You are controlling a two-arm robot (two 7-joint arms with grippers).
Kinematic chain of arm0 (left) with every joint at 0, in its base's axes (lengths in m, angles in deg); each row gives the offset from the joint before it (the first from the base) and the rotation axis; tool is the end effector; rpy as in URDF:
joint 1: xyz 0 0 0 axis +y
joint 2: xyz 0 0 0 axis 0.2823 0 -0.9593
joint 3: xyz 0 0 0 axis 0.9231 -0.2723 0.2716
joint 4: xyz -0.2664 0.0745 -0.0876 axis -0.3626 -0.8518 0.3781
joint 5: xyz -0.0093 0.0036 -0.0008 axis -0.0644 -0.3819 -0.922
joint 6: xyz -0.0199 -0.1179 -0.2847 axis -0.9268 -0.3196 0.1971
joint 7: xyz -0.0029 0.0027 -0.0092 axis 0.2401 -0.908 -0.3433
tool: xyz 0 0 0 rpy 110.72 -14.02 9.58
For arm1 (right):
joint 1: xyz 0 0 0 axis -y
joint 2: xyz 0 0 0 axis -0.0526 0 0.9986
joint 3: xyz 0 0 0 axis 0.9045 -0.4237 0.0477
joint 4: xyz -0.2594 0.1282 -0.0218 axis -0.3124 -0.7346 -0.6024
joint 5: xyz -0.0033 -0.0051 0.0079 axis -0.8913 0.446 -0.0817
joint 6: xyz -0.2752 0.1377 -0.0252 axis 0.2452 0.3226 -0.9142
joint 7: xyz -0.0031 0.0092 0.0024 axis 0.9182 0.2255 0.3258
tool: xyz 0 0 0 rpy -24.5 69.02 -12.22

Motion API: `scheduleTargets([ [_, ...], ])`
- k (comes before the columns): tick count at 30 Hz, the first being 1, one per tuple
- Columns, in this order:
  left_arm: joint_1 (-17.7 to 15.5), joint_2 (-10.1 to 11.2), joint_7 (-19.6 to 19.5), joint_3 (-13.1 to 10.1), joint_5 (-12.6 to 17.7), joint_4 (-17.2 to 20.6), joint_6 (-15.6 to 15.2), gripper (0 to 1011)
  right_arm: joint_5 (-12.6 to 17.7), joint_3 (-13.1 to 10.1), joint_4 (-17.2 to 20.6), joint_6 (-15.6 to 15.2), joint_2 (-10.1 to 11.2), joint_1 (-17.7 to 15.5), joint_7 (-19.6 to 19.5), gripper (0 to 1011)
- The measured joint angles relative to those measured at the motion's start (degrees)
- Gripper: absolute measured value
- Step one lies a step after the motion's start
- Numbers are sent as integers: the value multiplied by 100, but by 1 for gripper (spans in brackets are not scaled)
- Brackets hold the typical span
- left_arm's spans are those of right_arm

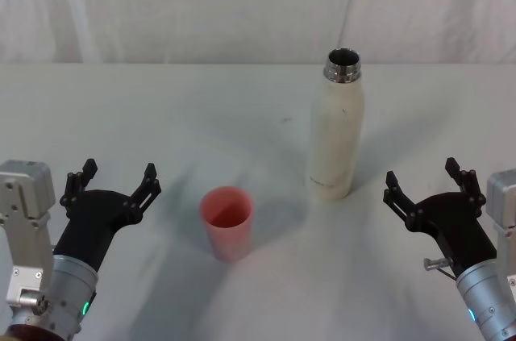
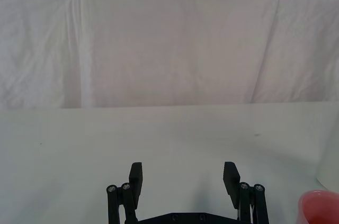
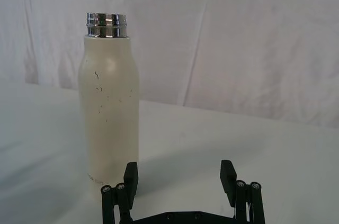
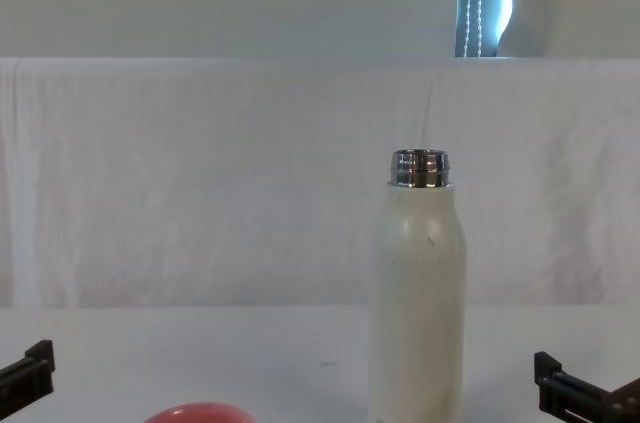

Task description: Grasp the thermos with one hand and pour water into the cup lid.

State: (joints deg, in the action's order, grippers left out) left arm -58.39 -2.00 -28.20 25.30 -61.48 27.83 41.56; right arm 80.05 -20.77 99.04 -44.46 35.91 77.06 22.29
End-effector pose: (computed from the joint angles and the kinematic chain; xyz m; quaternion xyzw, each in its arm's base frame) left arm 0.2529 0.0375 -0.2853 -0.0174 0.0065 0.6616 0.7496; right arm 0.2659 0.0383 -0.2975 -0.0014 -0.0414 -0.6058 0.7945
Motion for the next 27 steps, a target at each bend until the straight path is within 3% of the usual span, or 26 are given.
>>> scheduleTargets([
  [13, 0, 0, 0, 0, 0, 0, 0, 1001, 0, -4, 0, 0, -1, 0, 9, 1002],
  [27, 0, 0, 0, 0, 0, 0, 0, 1001, 643, -225, -159, -274, -6, 413, 1147, 1002],
])
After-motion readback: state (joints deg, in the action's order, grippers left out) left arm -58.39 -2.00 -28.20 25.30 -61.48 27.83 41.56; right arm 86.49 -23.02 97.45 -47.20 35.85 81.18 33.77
